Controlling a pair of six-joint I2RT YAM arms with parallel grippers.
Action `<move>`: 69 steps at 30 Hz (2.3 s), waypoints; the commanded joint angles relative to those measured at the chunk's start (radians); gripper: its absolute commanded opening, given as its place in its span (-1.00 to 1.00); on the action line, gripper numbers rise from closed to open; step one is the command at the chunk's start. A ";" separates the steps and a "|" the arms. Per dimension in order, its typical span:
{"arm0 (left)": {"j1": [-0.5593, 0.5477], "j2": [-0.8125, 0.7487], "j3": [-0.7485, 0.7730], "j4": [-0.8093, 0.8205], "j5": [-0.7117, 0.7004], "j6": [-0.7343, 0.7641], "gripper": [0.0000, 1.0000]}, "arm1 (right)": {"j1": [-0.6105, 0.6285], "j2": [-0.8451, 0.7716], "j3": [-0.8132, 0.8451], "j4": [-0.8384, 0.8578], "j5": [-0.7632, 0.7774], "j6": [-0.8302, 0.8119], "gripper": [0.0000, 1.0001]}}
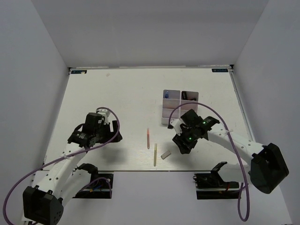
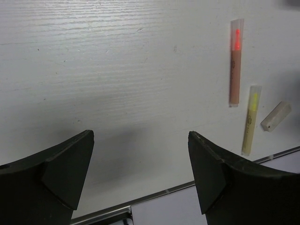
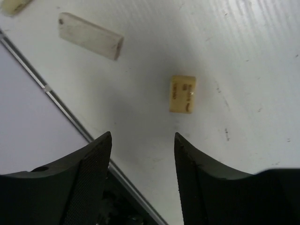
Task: Sort the stationery into containers
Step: Grab a piece of stationery with the right arm, then place the stationery into the container
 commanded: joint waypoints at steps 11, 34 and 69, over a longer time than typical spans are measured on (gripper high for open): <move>0.011 -0.019 -0.018 0.024 0.041 0.023 0.82 | 0.066 0.130 -0.021 0.221 0.248 0.046 0.31; -0.013 -0.015 -0.038 0.080 0.231 0.063 0.63 | 0.064 0.166 -0.040 0.243 0.166 0.024 -1.00; -0.044 0.019 -0.035 0.065 0.238 0.092 0.61 | 0.003 0.161 0.192 0.416 0.731 -0.269 -0.85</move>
